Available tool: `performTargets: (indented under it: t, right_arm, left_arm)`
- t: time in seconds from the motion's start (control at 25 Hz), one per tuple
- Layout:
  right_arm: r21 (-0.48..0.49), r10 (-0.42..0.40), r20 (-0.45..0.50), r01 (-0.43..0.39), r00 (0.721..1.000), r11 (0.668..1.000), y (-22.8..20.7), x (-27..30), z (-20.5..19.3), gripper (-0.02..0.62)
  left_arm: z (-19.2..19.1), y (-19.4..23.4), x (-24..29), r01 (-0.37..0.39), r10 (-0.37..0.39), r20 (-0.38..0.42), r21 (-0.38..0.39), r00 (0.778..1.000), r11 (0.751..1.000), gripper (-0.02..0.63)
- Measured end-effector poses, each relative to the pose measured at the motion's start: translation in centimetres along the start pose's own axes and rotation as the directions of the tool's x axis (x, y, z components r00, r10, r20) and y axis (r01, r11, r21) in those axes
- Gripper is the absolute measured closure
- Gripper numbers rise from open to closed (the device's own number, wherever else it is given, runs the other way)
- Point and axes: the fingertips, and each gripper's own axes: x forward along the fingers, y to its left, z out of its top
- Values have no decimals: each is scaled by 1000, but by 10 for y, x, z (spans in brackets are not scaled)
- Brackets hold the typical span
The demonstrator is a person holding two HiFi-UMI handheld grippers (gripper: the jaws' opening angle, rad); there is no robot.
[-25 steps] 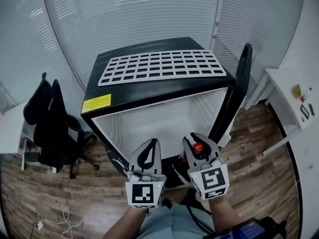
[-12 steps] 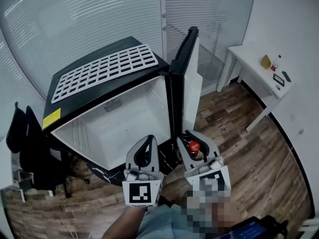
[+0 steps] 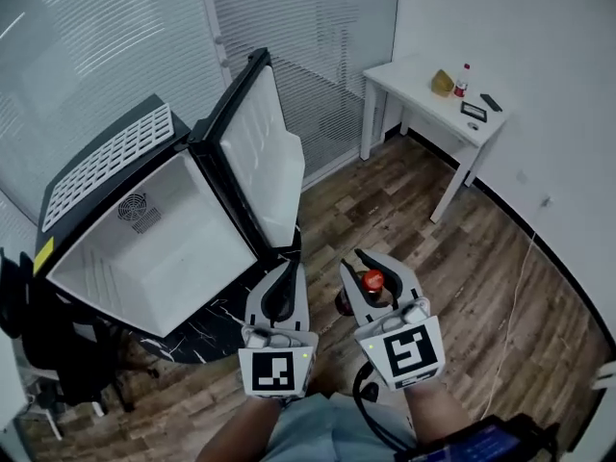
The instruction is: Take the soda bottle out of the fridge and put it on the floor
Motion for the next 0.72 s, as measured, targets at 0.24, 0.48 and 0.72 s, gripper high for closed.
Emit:
performTargets:
  t: [0.24,0.48,0.72]
  right_arm:
    - [-2,-149,-34,149,988,989,-71,-70,-20,497]
    - [0,-291,-80,292,953,956,-130,-133,-43,495]
    - [3,-424,-145,429,894,903,-172,-187,-74,495]
  left_arm:
    - [5,-100,24,162,-162,-2,16,987,987,590]
    - [0,-182,44,307,-307,-10,-27,952,951,591]
    - [-7,-252,61,439,-440,-10,-38,898,898,591]
